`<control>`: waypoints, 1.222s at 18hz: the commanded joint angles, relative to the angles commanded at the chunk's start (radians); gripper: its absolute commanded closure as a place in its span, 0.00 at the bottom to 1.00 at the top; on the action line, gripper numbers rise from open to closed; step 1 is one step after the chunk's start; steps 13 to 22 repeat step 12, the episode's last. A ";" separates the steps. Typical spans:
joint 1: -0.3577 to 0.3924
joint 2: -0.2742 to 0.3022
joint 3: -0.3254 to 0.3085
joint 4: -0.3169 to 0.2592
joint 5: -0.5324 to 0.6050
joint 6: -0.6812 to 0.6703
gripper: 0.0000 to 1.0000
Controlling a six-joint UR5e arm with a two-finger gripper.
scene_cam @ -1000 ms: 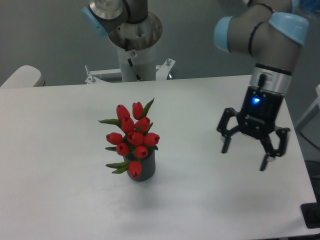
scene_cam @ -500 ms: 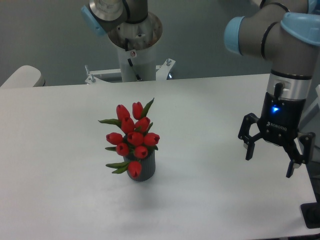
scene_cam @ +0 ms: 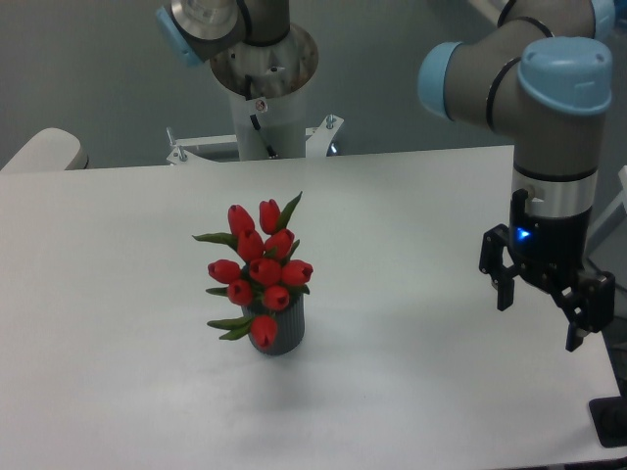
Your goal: Insert the flowers into the vase
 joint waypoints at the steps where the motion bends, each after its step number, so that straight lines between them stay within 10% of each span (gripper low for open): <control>1: 0.000 -0.003 0.008 -0.002 0.000 0.005 0.00; 22: -0.023 -0.017 0.034 -0.005 0.028 0.025 0.00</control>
